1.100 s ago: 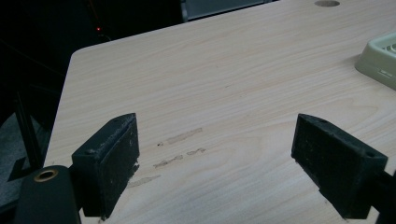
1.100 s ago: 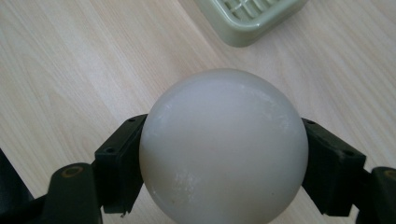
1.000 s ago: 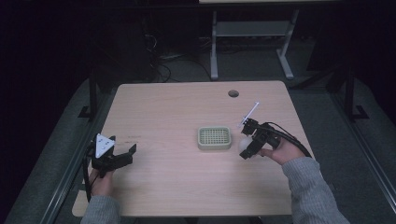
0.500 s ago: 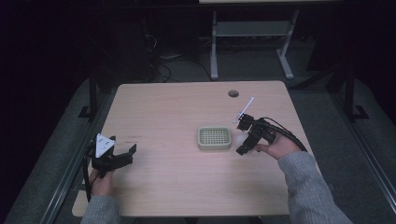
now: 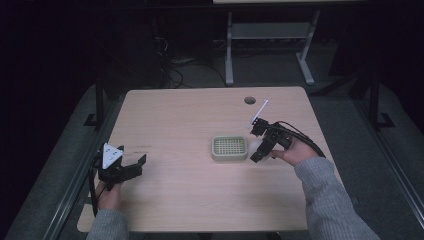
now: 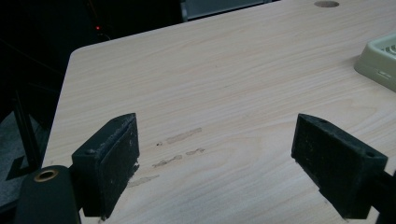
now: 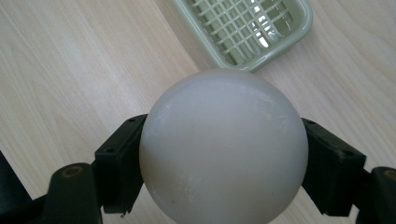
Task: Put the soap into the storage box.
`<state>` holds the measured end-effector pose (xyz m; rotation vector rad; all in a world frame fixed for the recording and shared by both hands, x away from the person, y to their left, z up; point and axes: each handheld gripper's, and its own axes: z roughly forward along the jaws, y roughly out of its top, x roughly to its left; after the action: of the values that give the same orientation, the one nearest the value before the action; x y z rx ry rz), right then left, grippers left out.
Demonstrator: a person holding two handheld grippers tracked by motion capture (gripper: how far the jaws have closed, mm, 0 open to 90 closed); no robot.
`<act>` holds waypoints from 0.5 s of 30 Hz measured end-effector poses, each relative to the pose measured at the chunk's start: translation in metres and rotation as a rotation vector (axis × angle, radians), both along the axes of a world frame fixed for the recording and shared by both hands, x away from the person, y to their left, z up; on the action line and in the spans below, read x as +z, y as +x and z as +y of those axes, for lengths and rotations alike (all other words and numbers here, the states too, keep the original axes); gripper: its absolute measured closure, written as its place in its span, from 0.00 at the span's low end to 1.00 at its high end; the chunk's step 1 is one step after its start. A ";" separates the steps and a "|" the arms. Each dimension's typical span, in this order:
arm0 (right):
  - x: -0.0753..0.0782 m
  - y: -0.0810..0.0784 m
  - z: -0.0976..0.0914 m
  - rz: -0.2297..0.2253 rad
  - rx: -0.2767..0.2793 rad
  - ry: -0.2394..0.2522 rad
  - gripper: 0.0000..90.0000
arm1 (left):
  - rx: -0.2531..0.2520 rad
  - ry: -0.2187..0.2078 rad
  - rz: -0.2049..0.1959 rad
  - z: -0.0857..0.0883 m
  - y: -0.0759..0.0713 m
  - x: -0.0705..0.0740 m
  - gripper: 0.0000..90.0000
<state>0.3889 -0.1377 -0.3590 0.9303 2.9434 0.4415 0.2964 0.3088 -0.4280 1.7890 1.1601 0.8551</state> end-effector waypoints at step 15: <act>0.005 0.013 0.013 0.008 0.019 -0.018 0.27 | 0.005 0.001 0.004 0.001 0.000 0.001 0.16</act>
<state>0.4019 -0.1243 -0.3538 0.9052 2.9601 0.4119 0.2964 0.3098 -0.4274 1.7898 1.1672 0.8553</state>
